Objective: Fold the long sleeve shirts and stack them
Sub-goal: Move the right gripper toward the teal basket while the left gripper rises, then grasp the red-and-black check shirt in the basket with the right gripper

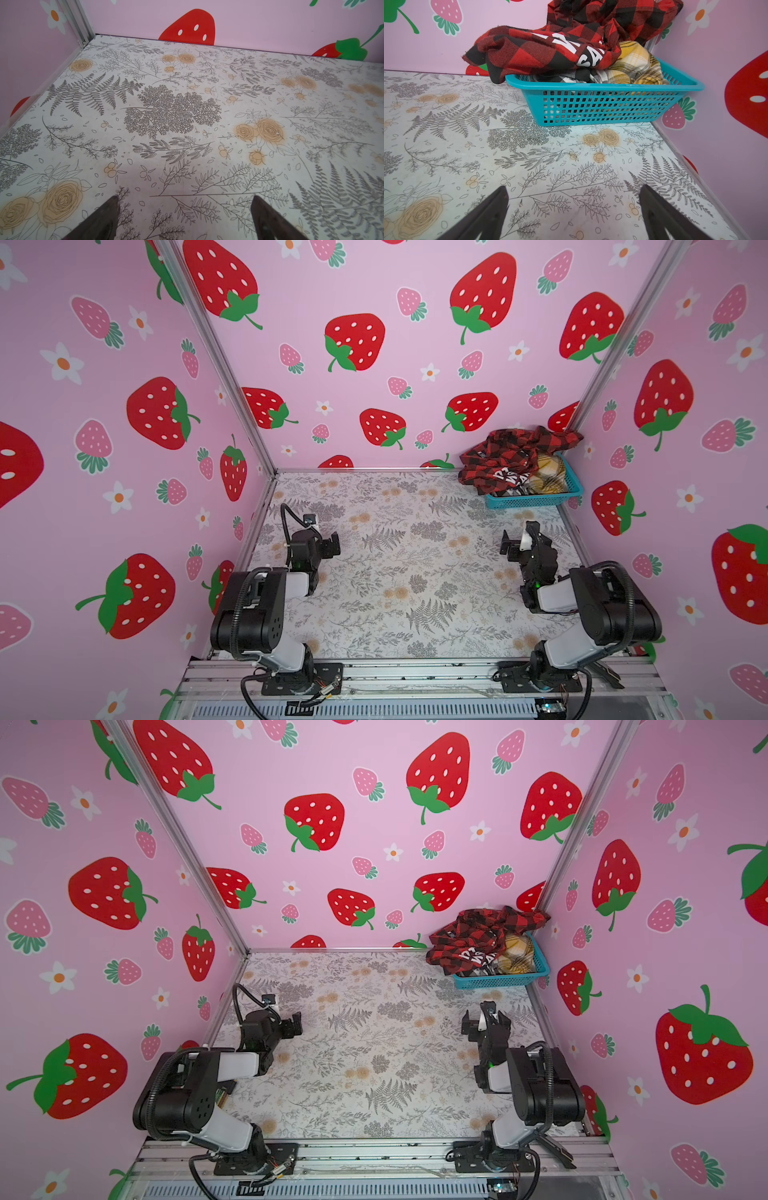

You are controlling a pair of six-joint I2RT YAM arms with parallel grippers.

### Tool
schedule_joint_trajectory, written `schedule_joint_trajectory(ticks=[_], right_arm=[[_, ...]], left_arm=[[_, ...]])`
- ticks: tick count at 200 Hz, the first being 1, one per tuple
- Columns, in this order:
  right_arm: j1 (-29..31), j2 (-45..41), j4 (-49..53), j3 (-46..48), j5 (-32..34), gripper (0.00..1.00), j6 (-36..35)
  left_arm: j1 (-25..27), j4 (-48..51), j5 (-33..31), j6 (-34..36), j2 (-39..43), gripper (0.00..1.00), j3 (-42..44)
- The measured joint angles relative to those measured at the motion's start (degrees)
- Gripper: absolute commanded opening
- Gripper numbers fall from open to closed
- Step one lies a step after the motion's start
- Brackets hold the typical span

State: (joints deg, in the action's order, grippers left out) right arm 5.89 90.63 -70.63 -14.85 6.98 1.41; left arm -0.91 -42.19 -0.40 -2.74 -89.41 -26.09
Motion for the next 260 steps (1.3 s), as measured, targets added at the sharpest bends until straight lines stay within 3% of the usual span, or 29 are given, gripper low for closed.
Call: schedule_joint_trajectory(ticks=[91, 105, 116, 132, 151, 171, 193, 210, 229, 260], right_arm=[[0.0, 0.0, 0.0, 0.0, 0.2, 0.99, 0.0], [0.4, -1.9, 4.8, -1.3, 2.1, 0.99, 0.4], [0.8, -5.8, 17.2, -6.9, 4.9, 0.99, 2.5], [1.0, -9.8, 36.9, -22.5, 7.9, 0.99, 8.5], [0.5, -13.3, 47.3, -36.7, 7.8, 0.99, 17.1], [-1.4, -14.4, 56.4, -43.4, 4.9, 0.99, 24.1], [-2.5, -5.7, 68.6, -56.4, 2.7, 0.94, 27.0], [-1.9, 3.7, 78.3, -67.9, 1.4, 0.92, 26.6], [-0.5, 14.4, 87.9, -81.4, 0.4, 0.92, 24.6], [0.8, 24.0, 97.2, -93.4, 0.0, 0.91, 22.0]], left_arm=[[0.0, 0.2, 0.0, 0.0, 0.0, 0.99, 0.0], [0.0, 8.7, -0.8, -0.3, 1.7, 1.00, -3.0], [0.0, 18.4, -3.1, -2.0, 3.5, 0.99, -8.9], [0.0, 30.4, -5.7, -8.1, 5.9, 0.99, -22.1], [1.2, 38.2, -7.3, -13.8, 8.2, 1.00, -35.5], [8.7, 42.3, -9.0, -17.7, 10.2, 0.99, -44.6], [19.7, 46.1, -9.4, -18.9, 10.5, 0.99, -46.4], [25.2, 49.9, -8.6, -19.2, 9.7, 1.00, -45.5], [27.1, 53.2, -7.4, -20.2, 9.9, 1.00, -42.7], [26.8, 56.2, -6.0, -21.6, 10.9, 1.00, -38.2]])
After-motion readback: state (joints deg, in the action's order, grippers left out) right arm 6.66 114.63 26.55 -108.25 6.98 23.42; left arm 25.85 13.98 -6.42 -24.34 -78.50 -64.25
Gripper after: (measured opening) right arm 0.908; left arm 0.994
